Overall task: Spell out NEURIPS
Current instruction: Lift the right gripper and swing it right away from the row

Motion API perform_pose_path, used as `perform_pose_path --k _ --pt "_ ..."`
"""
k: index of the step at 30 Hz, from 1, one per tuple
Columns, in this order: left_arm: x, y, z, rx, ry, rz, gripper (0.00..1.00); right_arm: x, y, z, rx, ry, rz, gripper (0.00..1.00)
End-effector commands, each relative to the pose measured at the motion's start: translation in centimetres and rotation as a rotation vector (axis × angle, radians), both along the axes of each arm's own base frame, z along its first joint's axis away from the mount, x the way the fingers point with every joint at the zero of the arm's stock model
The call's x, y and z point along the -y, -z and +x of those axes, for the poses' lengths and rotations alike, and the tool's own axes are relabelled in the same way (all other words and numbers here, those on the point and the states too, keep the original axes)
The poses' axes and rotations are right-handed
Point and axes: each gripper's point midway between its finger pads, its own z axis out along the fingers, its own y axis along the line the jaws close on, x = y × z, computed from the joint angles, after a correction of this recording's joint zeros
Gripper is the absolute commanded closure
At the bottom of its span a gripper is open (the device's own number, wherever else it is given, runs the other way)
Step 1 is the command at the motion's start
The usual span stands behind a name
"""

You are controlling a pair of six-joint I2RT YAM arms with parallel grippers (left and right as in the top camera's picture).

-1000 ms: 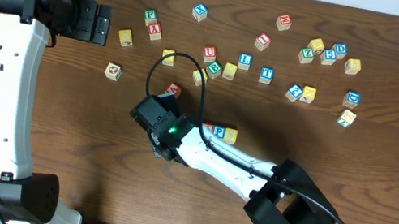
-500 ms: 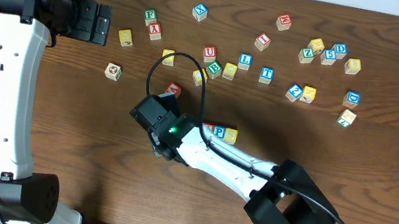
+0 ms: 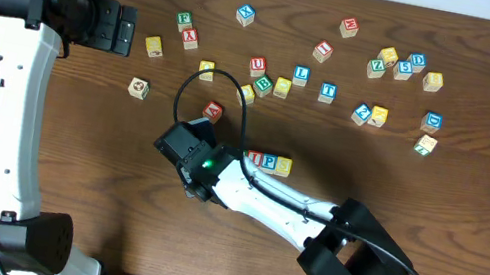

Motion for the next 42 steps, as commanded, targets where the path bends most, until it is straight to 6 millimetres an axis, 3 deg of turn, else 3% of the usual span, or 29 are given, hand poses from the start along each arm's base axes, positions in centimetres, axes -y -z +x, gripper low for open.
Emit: perform_pose_path --k 1,10,14,18,23,35,42 --pt "-0.3 -0.8 -0.1 0.022 -0.005 0.015 0.02 0.4 0.2 -0.2 -0.001 0.01 -0.015 0.99" --pt "-0.3 -0.8 -0.1 0.022 -0.004 0.015 0.02 0.3 -2.3 -0.8 0.0 0.01 0.025 0.99" --pt "-0.3 -0.8 -0.1 0.022 -0.005 0.015 0.02 0.5 -5.6 -0.9 0.037 0.018 0.07 0.99" --pt "-0.3 -0.8 -0.1 0.022 -0.005 0.015 0.02 2.0 -10.5 -0.5 0.121 0.046 0.111 0.99" --pt "-0.3 -0.8 -0.1 0.022 -0.005 0.015 0.02 5.3 -15.8 -0.1 0.219 0.098 0.131 0.99" --pt "-0.3 -0.8 -0.1 0.022 -0.005 0.015 0.02 15.2 -22.9 0.1 0.359 0.26 0.076 0.99" --pt "-0.3 -0.8 -0.1 0.022 -0.005 0.015 0.02 20.6 -25.6 0.0 0.398 0.376 0.097 0.81"
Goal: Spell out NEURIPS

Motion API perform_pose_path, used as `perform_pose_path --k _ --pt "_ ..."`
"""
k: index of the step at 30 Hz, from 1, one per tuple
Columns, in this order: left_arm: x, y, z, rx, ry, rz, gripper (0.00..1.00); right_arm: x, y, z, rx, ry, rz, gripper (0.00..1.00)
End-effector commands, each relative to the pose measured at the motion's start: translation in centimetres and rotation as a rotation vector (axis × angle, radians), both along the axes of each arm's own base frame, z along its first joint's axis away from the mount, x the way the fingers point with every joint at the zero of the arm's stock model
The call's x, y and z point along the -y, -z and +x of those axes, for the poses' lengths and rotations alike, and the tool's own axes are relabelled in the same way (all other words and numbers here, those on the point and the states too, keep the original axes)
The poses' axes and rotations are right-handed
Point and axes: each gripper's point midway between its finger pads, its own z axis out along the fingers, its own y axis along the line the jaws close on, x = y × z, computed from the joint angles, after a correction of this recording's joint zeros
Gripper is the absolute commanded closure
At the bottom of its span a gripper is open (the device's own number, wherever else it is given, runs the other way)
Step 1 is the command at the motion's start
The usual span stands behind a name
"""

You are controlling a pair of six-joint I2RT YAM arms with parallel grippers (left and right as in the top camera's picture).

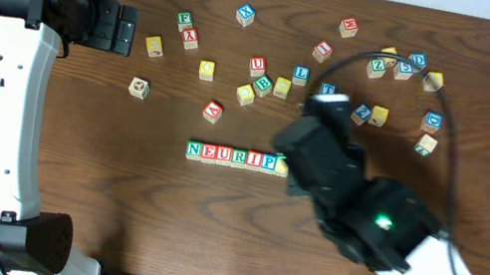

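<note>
A row of letter blocks (231,156) lies at mid-table and reads N E U R I P from left to right. A sliver of a yellow block (281,167) touches the P, its letter hidden under my right arm. The right arm's wrist (323,151) hangs over the right end of the row. Its fingers are hidden beneath its own body. My left gripper (126,31) sits at the far left, well away from the row. It is open with nothing between its fingers.
Several loose letter blocks are scattered behind the row, among them a red one (213,110), a yellow one (206,69) and a cluster at the back right (401,66). The left arm's white link (1,115) runs down the left side.
My right arm lay stretched leftward with its wrist over the left part of the row. It is now over the row's right end, and N E U R are uncovered. The left arm is unchanged.
</note>
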Motion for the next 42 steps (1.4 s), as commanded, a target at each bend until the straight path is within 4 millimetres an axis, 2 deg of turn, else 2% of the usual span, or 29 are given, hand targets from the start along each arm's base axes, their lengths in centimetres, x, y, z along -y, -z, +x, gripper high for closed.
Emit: perform_pose_path --k 1,4,5,6,7,11,42 --pt "-0.3 -0.8 -0.1 0.022 -0.004 0.015 0.02 2.8 -1.4 0.3 0.041 0.079 0.005 0.76" --pt "-0.3 -0.8 -0.1 0.022 -0.005 0.015 0.02 4.9 -1.9 0.2 0.046 0.129 0.009 0.52" --pt "-0.3 -0.8 -0.1 0.022 -0.005 0.015 0.02 5.4 -2.0 0.2 0.047 0.142 0.009 0.37" --pt "-0.3 -0.8 -0.1 0.022 -0.005 0.015 0.02 5.9 -2.1 0.2 0.046 0.154 0.007 0.11" --pt "-0.3 -0.8 -0.1 0.022 -0.005 0.015 0.02 6.2 -2.1 0.1 0.044 0.161 0.004 0.01" --pt "-0.3 -0.8 -0.1 0.022 -0.005 0.015 0.02 6.7 -2.0 0.1 0.037 0.158 -0.019 0.01" --pt "-0.3 -0.8 -0.1 0.022 -0.005 0.015 0.02 6.7 -1.9 0.0 0.032 0.155 -0.018 0.01"
